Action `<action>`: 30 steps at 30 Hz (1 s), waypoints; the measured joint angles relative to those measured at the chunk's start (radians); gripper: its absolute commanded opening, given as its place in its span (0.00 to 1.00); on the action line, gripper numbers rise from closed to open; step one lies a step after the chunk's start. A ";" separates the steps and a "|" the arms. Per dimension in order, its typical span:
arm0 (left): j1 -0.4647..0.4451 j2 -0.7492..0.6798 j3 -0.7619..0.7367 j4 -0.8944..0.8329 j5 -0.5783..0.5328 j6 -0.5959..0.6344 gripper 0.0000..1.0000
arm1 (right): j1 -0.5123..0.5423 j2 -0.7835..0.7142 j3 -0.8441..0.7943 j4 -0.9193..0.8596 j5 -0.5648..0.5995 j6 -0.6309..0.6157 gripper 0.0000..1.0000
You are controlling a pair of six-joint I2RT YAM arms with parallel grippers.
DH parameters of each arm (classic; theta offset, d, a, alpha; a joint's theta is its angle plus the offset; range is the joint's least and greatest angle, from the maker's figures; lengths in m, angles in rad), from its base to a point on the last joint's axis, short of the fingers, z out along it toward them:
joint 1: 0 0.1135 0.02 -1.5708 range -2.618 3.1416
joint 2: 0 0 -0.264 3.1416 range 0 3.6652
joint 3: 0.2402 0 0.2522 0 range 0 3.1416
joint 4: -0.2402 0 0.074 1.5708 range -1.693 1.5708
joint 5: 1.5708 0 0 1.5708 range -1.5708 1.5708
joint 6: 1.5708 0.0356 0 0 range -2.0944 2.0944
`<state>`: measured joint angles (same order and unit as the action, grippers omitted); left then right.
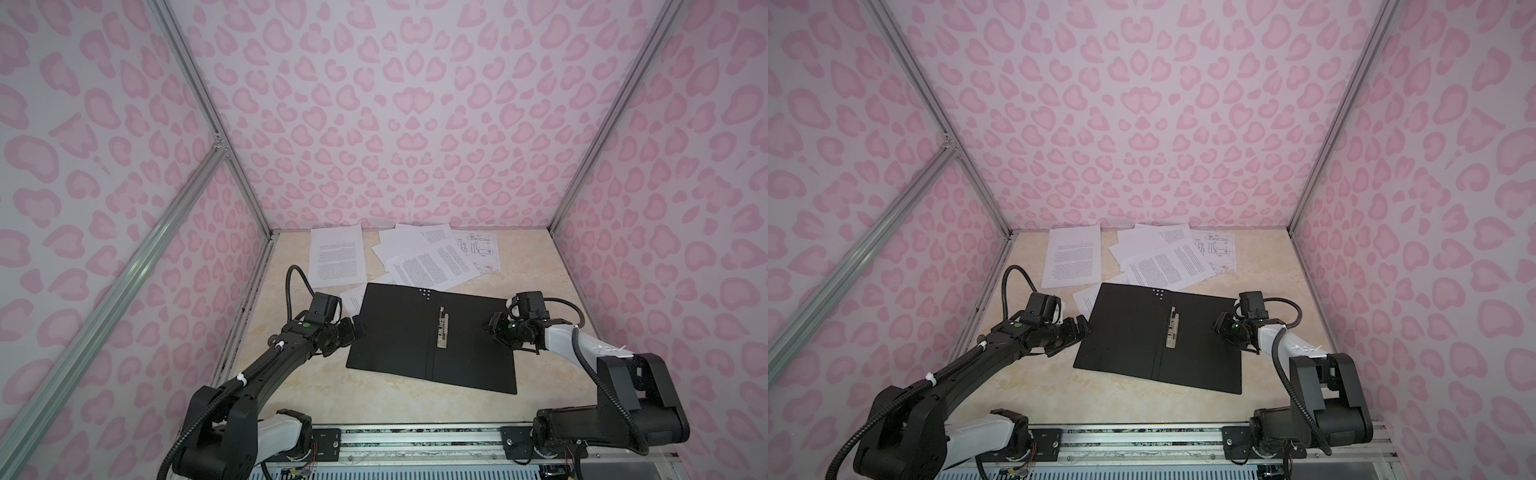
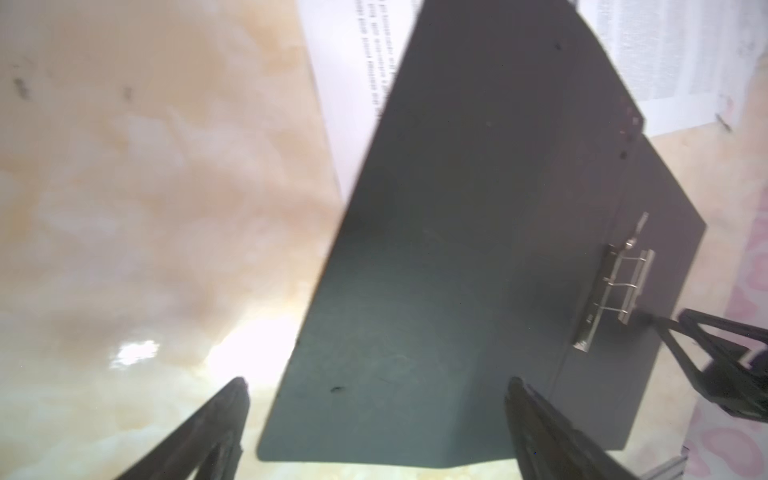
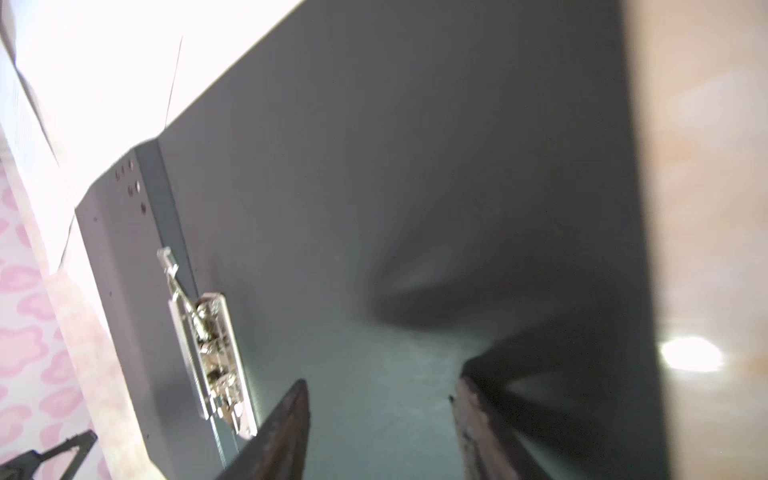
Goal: Put the files into the folder
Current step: 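Draw both grippers back from the clip toward the folder's near corners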
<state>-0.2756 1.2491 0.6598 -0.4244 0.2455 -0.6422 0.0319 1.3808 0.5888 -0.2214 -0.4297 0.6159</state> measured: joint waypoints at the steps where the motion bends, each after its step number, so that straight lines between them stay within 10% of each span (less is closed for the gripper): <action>1: 0.002 0.014 0.004 -0.003 0.006 0.013 0.98 | -0.016 -0.005 -0.001 -0.002 0.002 -0.006 0.72; 18: -0.021 0.200 -0.001 0.159 0.212 0.092 0.97 | -0.130 0.093 0.014 0.155 -0.050 -0.059 0.76; 30: -0.116 -0.115 -0.219 0.129 0.207 -0.032 0.99 | -0.014 0.112 -0.011 0.237 -0.068 -0.104 0.74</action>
<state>-0.3912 1.1343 0.4408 -0.2958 0.4522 -0.6739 0.0177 1.4925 0.5774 0.0154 -0.4973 0.5121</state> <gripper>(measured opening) 0.972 0.742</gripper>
